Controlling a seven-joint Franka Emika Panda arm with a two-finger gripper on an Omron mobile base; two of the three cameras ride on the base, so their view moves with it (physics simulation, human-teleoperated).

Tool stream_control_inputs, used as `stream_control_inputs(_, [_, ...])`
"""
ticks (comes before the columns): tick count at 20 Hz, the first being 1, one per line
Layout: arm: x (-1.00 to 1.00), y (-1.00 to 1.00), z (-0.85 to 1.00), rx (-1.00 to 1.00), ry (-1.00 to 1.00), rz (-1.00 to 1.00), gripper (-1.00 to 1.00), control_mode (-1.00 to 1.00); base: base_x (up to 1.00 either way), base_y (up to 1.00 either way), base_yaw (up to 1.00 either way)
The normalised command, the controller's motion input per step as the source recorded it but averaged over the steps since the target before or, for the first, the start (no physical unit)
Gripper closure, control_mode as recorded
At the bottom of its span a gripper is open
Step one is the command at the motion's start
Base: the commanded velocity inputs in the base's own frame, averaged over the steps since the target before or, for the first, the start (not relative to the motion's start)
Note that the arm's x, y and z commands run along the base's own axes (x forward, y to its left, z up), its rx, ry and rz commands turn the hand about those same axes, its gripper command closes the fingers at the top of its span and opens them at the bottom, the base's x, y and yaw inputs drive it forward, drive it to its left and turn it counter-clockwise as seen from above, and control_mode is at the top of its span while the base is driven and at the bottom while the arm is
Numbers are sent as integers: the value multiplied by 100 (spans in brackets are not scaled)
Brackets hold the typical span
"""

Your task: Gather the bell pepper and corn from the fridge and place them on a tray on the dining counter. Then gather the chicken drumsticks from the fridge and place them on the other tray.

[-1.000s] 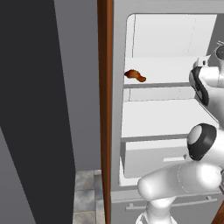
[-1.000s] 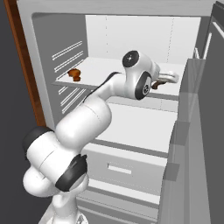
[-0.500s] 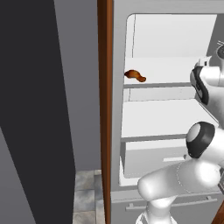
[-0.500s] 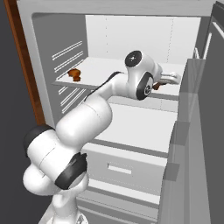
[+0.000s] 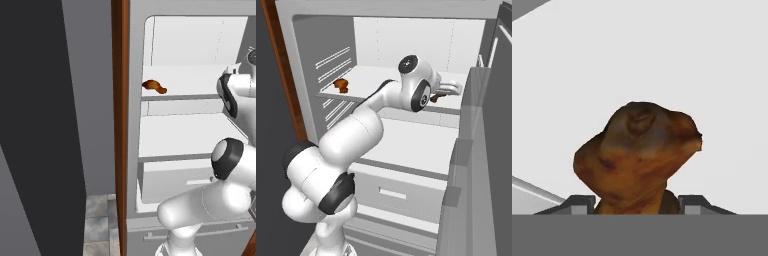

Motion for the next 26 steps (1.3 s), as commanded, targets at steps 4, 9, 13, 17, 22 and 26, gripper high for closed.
stream_control_inputs(4, [-51,10,-32,0,0,0,100,-100,0,0,0])
stream_control_inputs(9, [-98,44,-4,0,-1,0,100,-100,0,0,0])
stream_control_inputs(13, [-98,73,2,-1,0,2,100,-100,0,0,0])
stream_control_inputs(17, [-97,75,29,0,0,4,100,-100,0,0,0])
stream_control_inputs(22, [-90,77,20,11,0,7,100,-100,0,0,0])
stream_control_inputs(26, [-72,72,4,12,0,13,100,-100,0,0,0])
